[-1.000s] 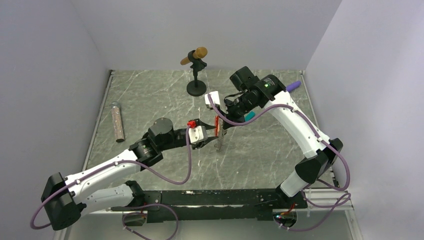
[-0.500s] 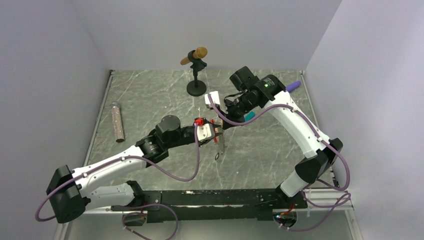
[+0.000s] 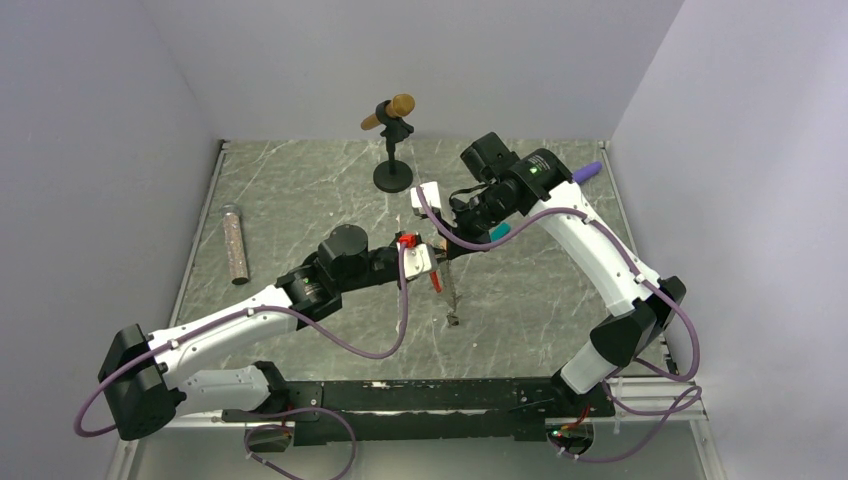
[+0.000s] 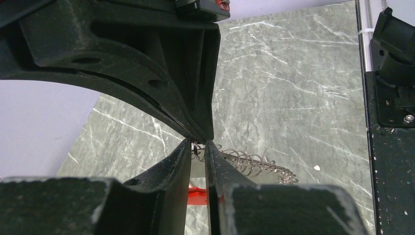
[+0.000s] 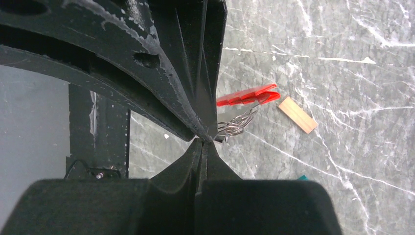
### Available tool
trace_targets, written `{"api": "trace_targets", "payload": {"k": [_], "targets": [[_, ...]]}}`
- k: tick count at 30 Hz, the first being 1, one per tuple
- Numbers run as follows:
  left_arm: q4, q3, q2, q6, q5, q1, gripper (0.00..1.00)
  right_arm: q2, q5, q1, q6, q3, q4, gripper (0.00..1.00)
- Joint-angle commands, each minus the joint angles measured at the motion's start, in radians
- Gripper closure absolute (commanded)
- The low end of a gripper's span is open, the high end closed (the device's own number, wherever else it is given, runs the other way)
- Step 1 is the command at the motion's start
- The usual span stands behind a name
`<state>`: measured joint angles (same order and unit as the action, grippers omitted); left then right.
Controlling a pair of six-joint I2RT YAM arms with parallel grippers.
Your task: Put the keys on the keyring
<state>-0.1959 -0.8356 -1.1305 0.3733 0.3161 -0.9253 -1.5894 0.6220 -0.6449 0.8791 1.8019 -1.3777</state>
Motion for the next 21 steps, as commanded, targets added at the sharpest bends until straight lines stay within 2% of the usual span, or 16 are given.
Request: {"api": "trace_targets", "payload": {"k": [1,14,17,21], "targets": [[0.012,-0.039,-0.004,0.023,-0.015,-0.008,0.78,0.014,0.039,-0.005,-0.009,0.034,0.016,1.00],[0.016,-0.033,0.002,0.030,-0.042,-0.008,0.77,0.017,0.039,-0.005,-0.010,0.033,0.017,1.00],[0.025,-0.043,-0.005,0.025,-0.036,-0.008,0.79,0.016,0.041,-0.006,-0.012,0.036,0.017,1.00],[0.036,-0.053,-0.012,0.024,-0.028,-0.008,0.87,0.016,0.045,-0.005,-0.014,0.035,0.018,1.00]]}}
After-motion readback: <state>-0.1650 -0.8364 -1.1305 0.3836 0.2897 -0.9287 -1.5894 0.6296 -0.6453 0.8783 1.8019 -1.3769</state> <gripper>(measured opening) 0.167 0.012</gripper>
